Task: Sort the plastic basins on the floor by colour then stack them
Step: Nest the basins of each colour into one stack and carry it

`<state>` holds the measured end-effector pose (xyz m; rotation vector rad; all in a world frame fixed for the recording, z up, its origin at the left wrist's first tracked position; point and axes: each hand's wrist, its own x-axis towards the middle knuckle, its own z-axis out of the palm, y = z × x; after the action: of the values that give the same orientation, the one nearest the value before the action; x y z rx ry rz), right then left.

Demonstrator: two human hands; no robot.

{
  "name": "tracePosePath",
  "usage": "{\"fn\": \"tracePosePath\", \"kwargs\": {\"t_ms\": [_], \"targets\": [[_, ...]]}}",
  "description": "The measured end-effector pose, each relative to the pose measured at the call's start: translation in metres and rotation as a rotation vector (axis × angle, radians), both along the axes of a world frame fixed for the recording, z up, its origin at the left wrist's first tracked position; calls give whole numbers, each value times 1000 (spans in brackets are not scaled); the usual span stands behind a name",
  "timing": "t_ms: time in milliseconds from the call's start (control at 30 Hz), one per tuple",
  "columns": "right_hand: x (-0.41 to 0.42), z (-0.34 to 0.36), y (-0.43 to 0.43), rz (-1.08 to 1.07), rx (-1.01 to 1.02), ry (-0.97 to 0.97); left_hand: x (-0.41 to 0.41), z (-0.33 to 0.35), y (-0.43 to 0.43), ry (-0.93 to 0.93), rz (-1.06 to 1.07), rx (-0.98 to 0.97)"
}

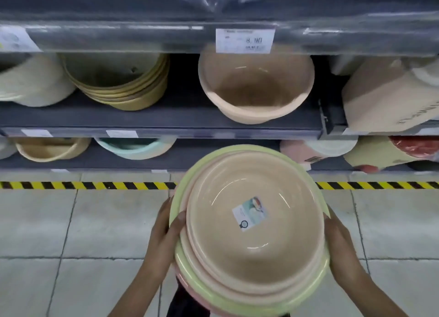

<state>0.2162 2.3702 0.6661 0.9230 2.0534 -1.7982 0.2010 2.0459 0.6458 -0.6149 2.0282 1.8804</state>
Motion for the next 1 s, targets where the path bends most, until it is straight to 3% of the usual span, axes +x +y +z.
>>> {"fn": "tracePosePath", "kwargs": {"t_ms": [333,600,767,1000], "targets": [[-76,-246,17,11,-34,16,-71,-227,17,-1,40,-35],[-164,-396,32,3,-21,98,-151,-389,28,31,31,-60],[-231,-451,33,-15,-20,192,-216,-439,33,77,68,-30],[-302,-485,24,-51,-42,105,-296,-470,31,67,131,-2]]}}
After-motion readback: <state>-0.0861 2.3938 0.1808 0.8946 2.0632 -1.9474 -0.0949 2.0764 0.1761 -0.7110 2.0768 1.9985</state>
